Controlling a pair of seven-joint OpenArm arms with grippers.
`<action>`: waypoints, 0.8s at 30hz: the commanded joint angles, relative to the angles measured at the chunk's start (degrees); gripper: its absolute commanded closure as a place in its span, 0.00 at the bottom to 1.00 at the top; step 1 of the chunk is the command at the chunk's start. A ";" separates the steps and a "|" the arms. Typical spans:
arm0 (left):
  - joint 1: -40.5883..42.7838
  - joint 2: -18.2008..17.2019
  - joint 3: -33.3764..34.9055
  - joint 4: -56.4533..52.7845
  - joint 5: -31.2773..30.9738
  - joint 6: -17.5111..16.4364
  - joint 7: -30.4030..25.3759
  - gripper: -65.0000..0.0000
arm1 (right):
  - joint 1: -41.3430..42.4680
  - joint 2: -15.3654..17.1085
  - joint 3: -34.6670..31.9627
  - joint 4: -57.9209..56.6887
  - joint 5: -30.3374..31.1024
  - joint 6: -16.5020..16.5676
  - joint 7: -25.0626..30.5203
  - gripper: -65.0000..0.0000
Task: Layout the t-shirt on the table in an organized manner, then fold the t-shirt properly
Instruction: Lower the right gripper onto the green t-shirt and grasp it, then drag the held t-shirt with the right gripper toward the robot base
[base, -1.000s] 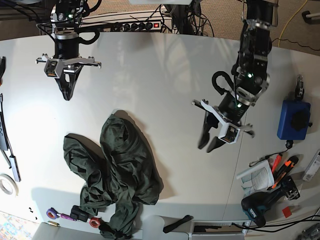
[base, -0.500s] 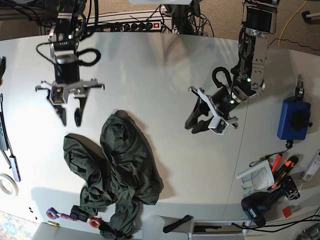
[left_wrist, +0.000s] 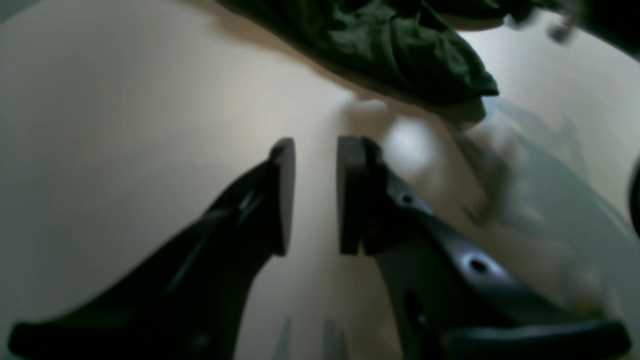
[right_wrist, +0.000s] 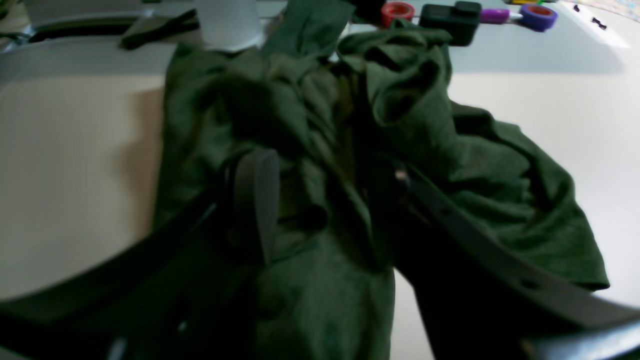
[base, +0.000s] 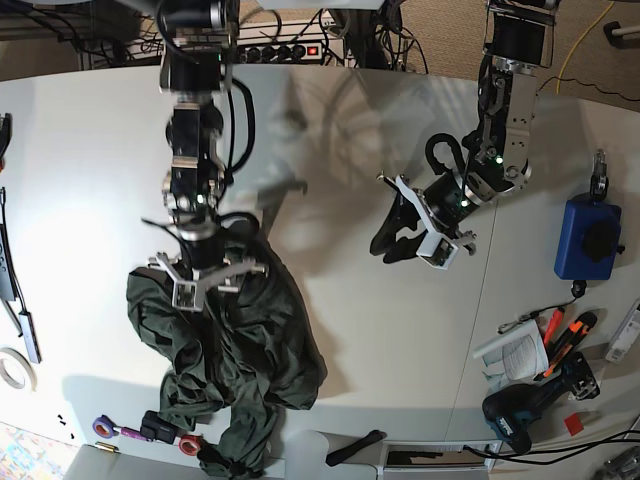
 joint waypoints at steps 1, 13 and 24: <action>-0.90 -0.28 -0.13 1.03 -1.03 -0.15 -1.22 0.75 | 2.51 0.02 0.15 -1.40 -0.85 -0.79 0.76 0.56; -0.90 -0.28 -0.13 1.03 -1.07 -0.17 -1.11 0.75 | 8.39 -0.26 0.11 -16.57 -3.41 -0.81 5.57 0.63; -0.87 -0.28 -0.13 1.03 -1.05 -0.15 -1.09 0.75 | 8.09 -0.09 0.09 -16.06 -3.41 4.87 10.95 1.00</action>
